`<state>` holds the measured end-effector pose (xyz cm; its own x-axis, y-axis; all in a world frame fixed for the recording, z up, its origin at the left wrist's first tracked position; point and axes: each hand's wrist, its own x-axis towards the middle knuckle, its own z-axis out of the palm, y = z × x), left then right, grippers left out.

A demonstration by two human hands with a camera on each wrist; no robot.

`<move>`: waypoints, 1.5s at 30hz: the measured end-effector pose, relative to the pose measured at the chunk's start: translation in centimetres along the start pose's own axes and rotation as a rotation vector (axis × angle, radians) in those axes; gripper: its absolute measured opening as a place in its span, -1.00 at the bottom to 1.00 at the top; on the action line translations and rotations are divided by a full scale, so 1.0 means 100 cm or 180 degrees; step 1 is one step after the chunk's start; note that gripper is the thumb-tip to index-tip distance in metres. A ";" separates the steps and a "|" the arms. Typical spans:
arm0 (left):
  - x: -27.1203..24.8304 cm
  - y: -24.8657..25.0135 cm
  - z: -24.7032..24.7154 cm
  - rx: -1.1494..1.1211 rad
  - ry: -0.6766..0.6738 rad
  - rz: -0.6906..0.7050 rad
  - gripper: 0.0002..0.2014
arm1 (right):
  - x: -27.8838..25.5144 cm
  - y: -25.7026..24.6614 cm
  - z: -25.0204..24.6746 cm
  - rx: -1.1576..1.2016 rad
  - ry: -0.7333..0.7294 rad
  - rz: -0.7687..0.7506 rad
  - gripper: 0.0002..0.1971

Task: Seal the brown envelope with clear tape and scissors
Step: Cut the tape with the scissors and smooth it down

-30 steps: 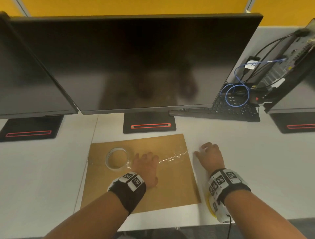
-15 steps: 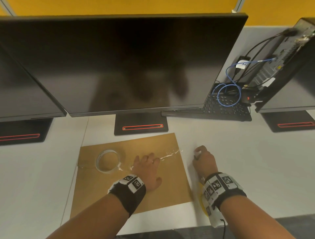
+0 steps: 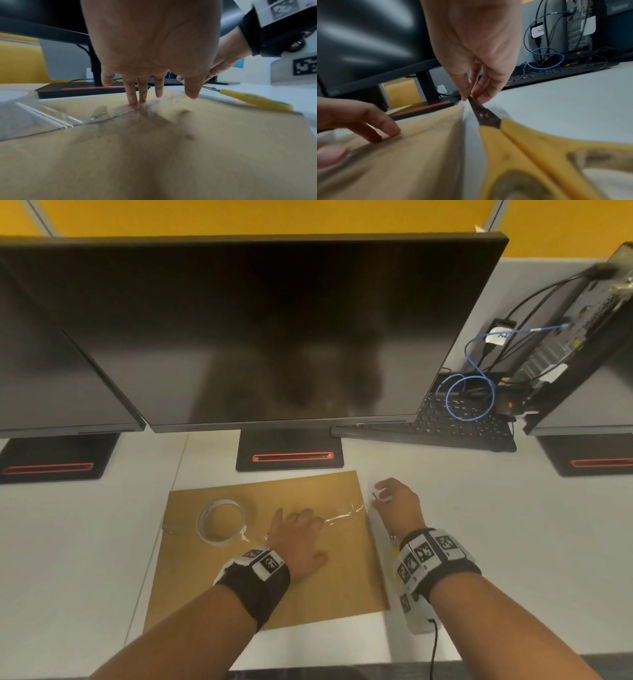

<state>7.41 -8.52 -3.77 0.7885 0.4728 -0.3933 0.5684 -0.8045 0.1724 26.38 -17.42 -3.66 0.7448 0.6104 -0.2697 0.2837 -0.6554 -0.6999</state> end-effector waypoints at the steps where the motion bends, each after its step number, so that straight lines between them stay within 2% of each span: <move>1: 0.001 -0.001 -0.003 -0.0305 0.0119 -0.0020 -0.45 | 0.000 -0.009 0.000 0.0115 -0.0019 -0.0057 -0.81; 3: 0.006 -0.004 -0.012 -0.1141 0.0342 -0.0076 -0.54 | 0.002 -0.027 0.001 0.0317 -0.0076 -0.0243 -0.83; 6: 0.007 -0.005 -0.031 -0.2472 0.0341 -0.0126 -0.57 | 0.000 -0.058 0.006 0.0441 -0.0297 -0.0668 -0.78; 11: 0.003 -0.011 -0.050 -0.3145 0.0266 -0.0058 -0.56 | -0.010 -0.098 0.025 0.0475 -0.0709 -0.0991 -0.78; 13: 0.004 -0.022 -0.045 -0.3197 0.0428 -0.0200 -0.55 | -0.014 -0.107 0.034 0.0654 -0.0716 -0.0991 -0.79; 17: -0.002 -0.041 -0.036 -0.3517 0.0601 -0.0442 -0.90 | -0.025 -0.119 0.052 0.0776 -0.0859 -0.1035 -0.84; 19: -0.005 -0.046 -0.037 -0.3484 0.0683 -0.0551 -0.88 | -0.030 -0.117 0.060 0.0829 -0.0834 -0.1090 -0.84; 22: -0.011 -0.064 -0.036 -0.3482 0.0970 -0.0898 -0.79 | -0.036 -0.108 0.076 0.0272 -0.0745 -0.1451 -0.85; 27: -0.013 -0.096 -0.034 -0.3450 0.1173 -0.1281 -0.79 | -0.052 -0.080 0.087 -0.0273 -0.1526 -0.1625 -0.54; 30: -0.004 -0.106 -0.022 -0.3298 0.1123 -0.1302 -0.74 | -0.060 -0.072 0.092 -0.0589 -0.1538 -0.1676 -0.45; 36: -0.005 -0.102 -0.028 -0.3342 0.1091 -0.1234 -0.83 | -0.064 -0.070 0.098 -0.0622 -0.1326 -0.1648 -0.40; 41: -0.002 -0.102 -0.025 -0.3220 0.1013 -0.1176 -0.81 | -0.059 -0.065 0.102 -0.0820 -0.0948 -0.1656 -0.49; 45: -0.005 -0.095 -0.030 -0.3383 0.0993 -0.1109 -0.79 | -0.050 -0.062 0.099 -0.0886 -0.1100 -0.1526 -0.46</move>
<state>2.33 -0.07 -2.51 0.4900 0.7963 -0.3546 0.5601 0.0241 0.8281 14.90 -12.04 -4.55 0.2728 0.9411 -0.1998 0.7166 -0.3373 -0.6105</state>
